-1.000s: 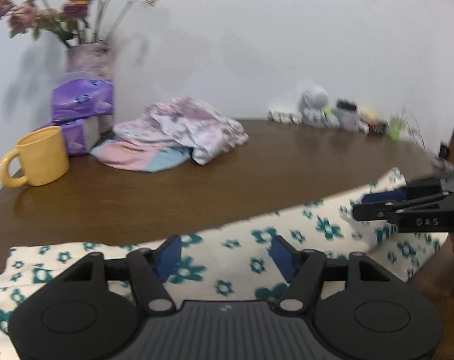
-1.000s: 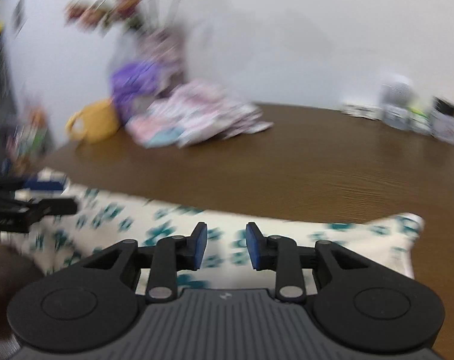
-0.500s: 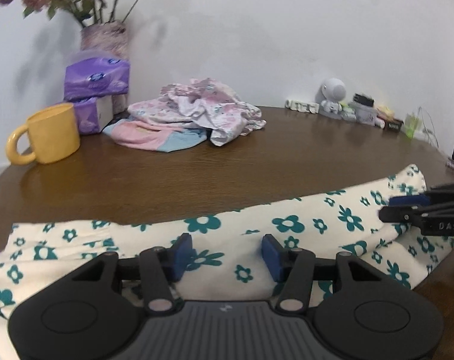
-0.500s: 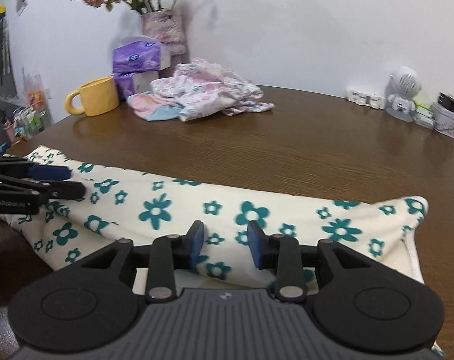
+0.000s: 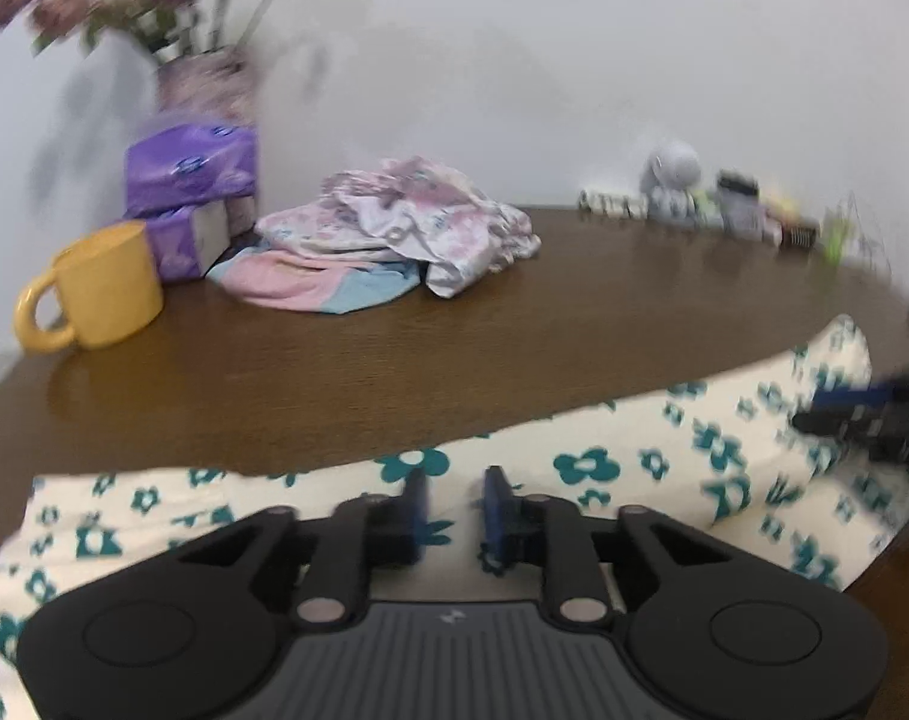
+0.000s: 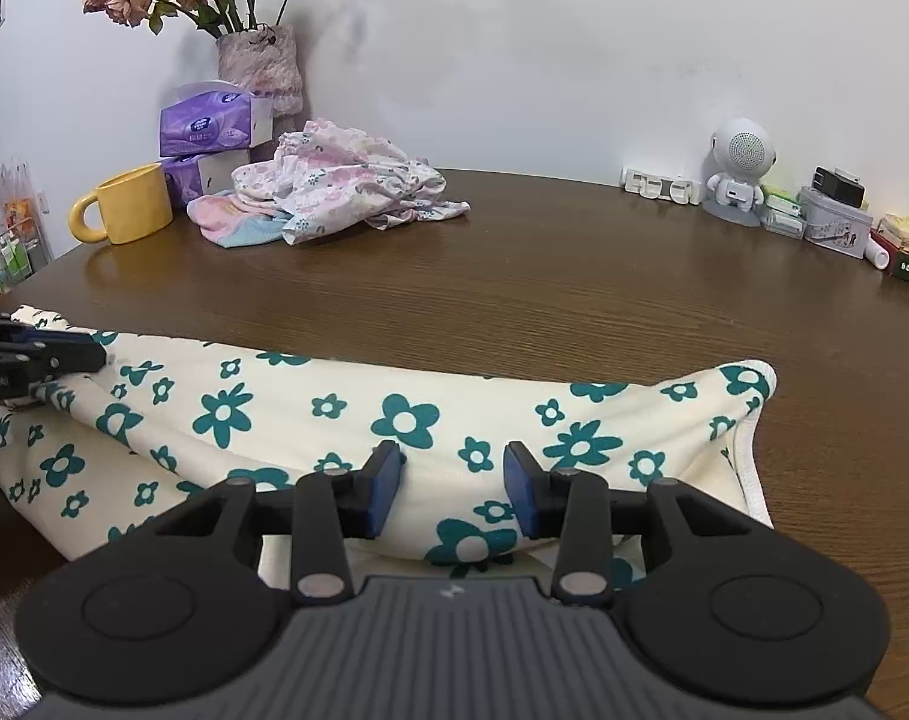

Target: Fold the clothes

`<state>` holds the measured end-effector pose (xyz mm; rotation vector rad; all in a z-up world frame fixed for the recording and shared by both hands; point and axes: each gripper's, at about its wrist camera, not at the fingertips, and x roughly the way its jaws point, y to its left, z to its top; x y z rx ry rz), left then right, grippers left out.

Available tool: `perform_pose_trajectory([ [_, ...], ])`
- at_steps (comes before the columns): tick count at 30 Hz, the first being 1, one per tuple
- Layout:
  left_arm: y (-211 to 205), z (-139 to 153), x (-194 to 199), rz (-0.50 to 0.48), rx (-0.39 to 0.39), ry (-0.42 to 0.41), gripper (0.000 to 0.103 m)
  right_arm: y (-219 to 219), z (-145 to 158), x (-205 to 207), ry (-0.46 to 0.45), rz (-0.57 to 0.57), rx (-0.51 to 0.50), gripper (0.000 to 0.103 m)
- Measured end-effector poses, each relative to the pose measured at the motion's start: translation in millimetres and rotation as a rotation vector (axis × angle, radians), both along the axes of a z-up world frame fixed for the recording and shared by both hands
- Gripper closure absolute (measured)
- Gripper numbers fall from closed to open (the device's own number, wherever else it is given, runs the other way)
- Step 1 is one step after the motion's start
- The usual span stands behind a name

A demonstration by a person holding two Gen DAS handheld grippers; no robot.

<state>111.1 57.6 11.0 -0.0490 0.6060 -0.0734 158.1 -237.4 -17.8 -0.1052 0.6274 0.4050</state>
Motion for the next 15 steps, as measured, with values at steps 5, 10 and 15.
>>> perform_pose_trajectory([
  [5, 29, 19, -39, 0.045, -0.030, -0.047, 0.058, 2, 3, 1, 0.004, 0.012, 0.002, 0.065],
  [10, 37, 21, -62, 0.017, 0.062, -0.012, 0.058, 35, 21, -6, -0.005, 0.187, 0.036, 0.065],
  [15, 35, 13, -62, -0.026, 0.132, 0.001, 0.058, 91, 33, -22, -0.025, 0.421, -0.003, 0.063],
])
